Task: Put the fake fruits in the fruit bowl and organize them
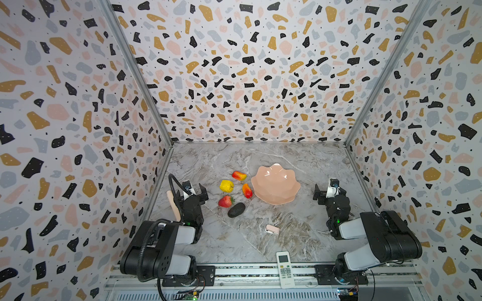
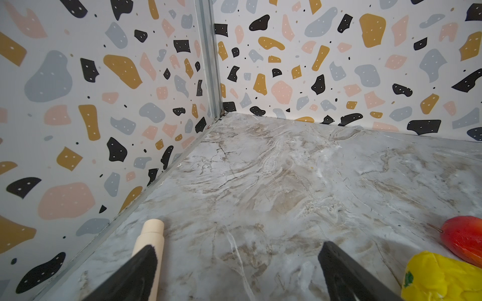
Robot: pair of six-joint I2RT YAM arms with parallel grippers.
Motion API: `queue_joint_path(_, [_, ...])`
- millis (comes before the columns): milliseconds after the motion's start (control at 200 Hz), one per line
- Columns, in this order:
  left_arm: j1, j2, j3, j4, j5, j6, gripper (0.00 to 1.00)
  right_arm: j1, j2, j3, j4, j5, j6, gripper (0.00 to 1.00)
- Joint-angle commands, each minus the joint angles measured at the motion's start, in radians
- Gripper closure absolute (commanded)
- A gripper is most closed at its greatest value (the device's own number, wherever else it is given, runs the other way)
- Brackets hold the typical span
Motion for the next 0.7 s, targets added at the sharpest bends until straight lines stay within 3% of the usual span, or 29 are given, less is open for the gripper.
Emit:
queue_joint_path(0, [0.001, -0.035, 0.001, 0.044, -0.002, 0.009, 0.00, 0.001, -0.024, 0.010, 0.025, -0.008, -0.007, 0.01])
queue_joint_path(110, [0.001, -0.186, 0.135, -0.351, -0.029, -0.032, 0.00, 0.085, -0.166, 0.087, -0.213, 0.082, -0.071, 0.01])
queue_joint_path(170, [-0.001, -0.265, 0.174, -0.472, -0.010, -0.049, 0.00, 0.143, -0.239, 0.115, -0.260, 0.159, -0.112, 0.01])
queue_joint_path(260, [-0.005, -0.395, 0.228, -0.633, 0.019, -0.089, 0.00, 0.179, -0.309, 0.210, -0.401, 0.150, -0.112, 0.01])
queue_joint_path(476, [-0.007, -0.538, 0.528, -1.196, 0.091, -0.167, 0.00, 0.308, -0.236, 0.619, -0.912, -0.093, -0.155, 0.01])
queue_joint_path(561, [-0.008, -0.511, 0.683, -1.412, 0.168, -0.119, 0.00, 0.417, -0.166, 0.755, -1.034, -0.152, -0.202, 0.01])
queue_joint_path(696, [-0.007, -0.439, 0.823, -1.632, 0.199, -0.023, 0.00, 0.555, -0.054, 0.904, -1.171, -0.277, -0.271, 0.01])
